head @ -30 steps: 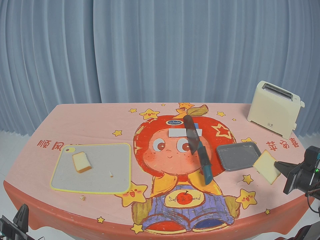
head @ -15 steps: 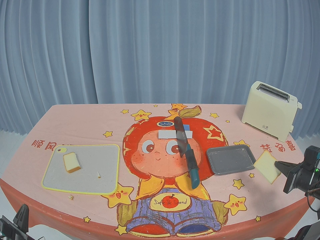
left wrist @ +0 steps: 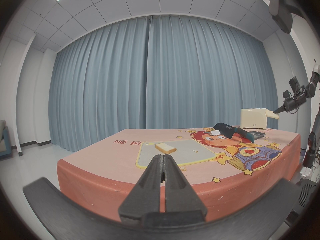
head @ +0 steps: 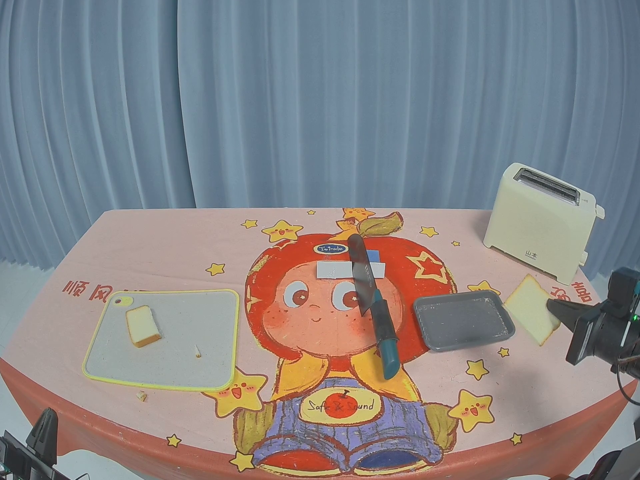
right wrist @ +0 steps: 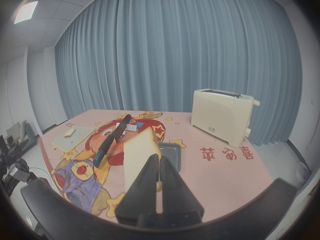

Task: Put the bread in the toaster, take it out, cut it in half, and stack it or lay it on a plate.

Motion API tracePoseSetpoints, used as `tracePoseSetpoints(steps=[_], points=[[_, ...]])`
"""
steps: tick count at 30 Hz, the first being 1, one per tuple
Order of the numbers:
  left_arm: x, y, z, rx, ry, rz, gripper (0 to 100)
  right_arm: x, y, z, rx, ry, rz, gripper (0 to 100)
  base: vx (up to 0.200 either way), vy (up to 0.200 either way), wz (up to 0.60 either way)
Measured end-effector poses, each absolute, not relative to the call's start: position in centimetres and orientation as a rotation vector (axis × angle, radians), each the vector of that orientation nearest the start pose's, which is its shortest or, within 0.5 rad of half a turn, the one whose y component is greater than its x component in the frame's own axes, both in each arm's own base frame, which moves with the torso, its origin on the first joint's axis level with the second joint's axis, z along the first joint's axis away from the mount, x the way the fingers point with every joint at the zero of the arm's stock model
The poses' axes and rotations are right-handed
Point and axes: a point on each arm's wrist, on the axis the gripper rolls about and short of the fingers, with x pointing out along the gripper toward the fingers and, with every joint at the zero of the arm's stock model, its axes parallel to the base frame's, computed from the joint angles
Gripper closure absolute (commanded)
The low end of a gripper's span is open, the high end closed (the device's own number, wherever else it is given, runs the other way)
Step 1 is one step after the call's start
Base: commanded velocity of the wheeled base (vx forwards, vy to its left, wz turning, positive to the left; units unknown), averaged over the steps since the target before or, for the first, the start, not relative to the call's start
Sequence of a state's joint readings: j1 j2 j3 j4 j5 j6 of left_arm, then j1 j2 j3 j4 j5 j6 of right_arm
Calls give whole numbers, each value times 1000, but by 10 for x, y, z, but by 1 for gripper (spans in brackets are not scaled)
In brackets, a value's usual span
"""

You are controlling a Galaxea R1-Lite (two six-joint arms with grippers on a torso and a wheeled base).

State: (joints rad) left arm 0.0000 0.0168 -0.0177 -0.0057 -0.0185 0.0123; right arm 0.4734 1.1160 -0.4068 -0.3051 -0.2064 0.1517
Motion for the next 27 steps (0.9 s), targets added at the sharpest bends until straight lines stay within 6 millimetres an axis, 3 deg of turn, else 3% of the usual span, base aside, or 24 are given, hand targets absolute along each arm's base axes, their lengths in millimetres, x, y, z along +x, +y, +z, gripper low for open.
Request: tracePoseSetpoints(steps=[6,11,27], points=[[-23,0,81,12,-6,-18,100,151,69,188,28,381,226,100,0,0,0],[-23,0,81,12,-7,-18,100,165,73,186,23,406,212,100,0,0,0],[-23,0,81,12,-6,-18,100,172,81,173,-2,469,232,100,0,0,0]])
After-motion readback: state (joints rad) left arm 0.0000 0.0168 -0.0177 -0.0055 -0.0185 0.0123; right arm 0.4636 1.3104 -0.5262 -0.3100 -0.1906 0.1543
